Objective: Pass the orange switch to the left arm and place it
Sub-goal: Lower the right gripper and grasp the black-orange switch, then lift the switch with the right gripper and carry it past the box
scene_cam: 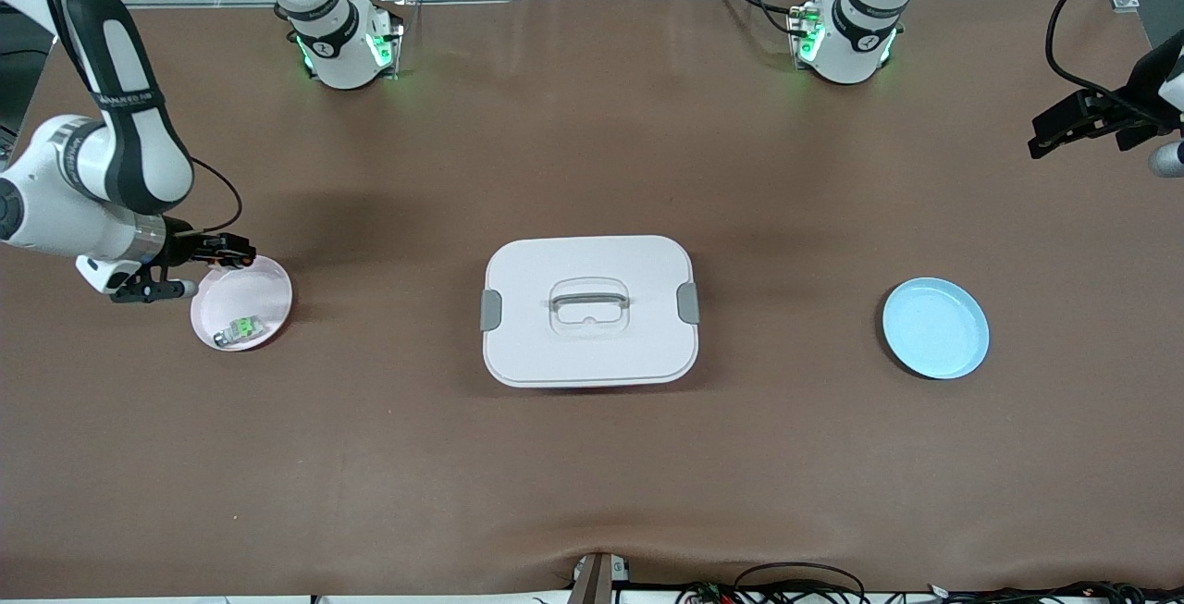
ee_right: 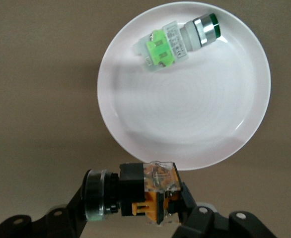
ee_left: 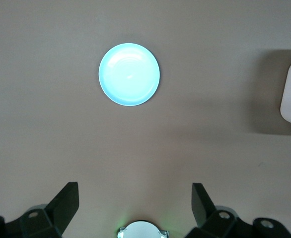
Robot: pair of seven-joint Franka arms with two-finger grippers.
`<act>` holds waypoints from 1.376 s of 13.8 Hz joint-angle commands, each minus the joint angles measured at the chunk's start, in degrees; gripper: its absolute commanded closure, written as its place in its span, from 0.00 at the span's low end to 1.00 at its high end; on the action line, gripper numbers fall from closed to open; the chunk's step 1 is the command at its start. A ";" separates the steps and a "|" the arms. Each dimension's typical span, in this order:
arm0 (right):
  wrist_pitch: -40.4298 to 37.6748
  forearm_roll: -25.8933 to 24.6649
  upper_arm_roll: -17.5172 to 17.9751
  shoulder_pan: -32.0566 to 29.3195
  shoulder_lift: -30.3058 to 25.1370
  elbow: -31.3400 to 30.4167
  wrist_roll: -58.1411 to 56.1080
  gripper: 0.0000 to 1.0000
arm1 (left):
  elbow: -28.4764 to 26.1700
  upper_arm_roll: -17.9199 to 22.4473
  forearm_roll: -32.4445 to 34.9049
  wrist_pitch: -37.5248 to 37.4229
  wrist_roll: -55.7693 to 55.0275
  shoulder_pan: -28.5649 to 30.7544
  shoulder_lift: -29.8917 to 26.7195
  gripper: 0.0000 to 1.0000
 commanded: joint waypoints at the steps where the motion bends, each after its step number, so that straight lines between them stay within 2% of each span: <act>1: -7.29 0.95 -0.16 3.99 -4.47 0.84 8.03 0.75 | 0.75 -0.11 0.52 -0.66 1.63 0.29 0.30 0.00; 4: -18.09 0.95 -0.07 11.02 -8.17 4.34 22.96 0.75 | 0.75 -0.19 0.52 -0.66 1.54 0.20 0.38 0.00; 8: -29.36 1.21 0.11 20.68 -9.58 12.08 42.12 0.75 | 0.66 -0.37 0.44 -0.66 1.28 -0.07 0.74 0.00; 10: -32.18 4.79 0.11 25.26 -9.58 15.15 51.53 0.75 | 0.40 -0.46 0.52 -0.66 1.28 -0.15 0.74 0.00; 15: -30.70 15.77 0.11 37.21 -8.70 21.48 75.52 0.75 | 0.49 -0.63 0.44 -0.92 1.28 -0.15 0.74 0.00; 19: -22.54 25.36 0.02 44.07 -5.81 24.66 88.91 0.76 | 0.22 -0.63 0.44 -1.01 1.37 -0.15 0.74 0.00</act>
